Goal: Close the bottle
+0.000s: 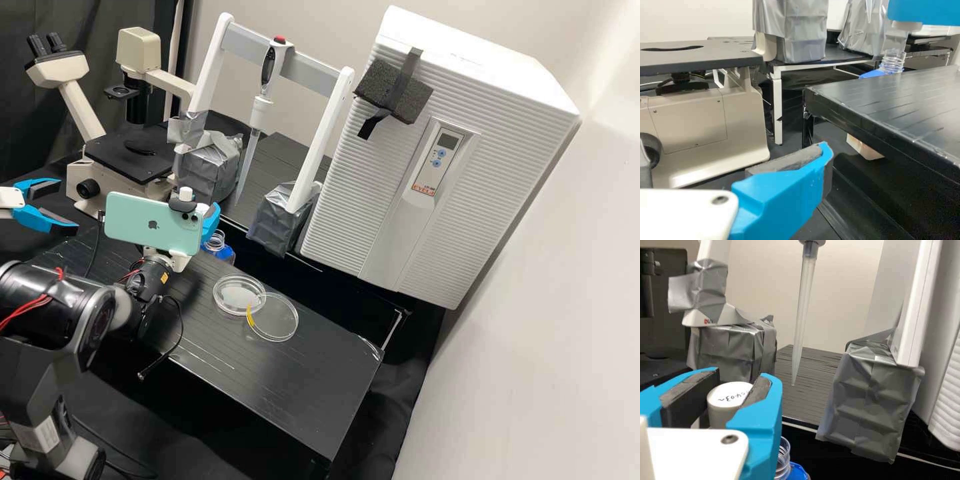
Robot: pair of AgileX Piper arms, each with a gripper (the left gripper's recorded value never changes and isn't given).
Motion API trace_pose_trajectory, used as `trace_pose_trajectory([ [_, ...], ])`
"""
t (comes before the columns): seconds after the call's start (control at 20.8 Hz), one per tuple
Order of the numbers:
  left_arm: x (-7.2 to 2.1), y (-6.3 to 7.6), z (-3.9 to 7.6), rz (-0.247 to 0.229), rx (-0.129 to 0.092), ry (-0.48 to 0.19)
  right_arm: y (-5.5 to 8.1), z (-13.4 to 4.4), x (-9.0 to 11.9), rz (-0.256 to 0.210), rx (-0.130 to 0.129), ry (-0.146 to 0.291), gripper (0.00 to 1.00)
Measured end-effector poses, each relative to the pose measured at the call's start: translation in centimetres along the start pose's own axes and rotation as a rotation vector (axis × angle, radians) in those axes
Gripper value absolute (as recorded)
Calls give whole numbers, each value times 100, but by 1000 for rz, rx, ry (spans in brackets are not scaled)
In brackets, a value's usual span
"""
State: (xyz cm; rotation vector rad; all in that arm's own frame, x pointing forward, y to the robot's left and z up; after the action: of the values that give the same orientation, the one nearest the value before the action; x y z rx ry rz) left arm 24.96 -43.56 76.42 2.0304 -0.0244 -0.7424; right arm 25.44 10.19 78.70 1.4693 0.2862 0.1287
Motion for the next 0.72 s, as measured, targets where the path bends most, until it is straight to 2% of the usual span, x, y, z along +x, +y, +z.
trace_pose_trajectory([
  [0.1, -1, 0, -1, 0, 0, 1, -25, 19, 31, -8, -11, -7, 0],
  [0.43, -1, 0, -1, 0, 0, 1, -93, 92, 63, -29, -7, -41, 0],
  [0.58, -1, 0, -1, 0, 0, 1, -92, 95, 64, -27, -27, -42, 0],
  [0.72, -1, 0, -1, 0, 0, 1, -108, 139, 74, -32, -34, -59, 0],
])
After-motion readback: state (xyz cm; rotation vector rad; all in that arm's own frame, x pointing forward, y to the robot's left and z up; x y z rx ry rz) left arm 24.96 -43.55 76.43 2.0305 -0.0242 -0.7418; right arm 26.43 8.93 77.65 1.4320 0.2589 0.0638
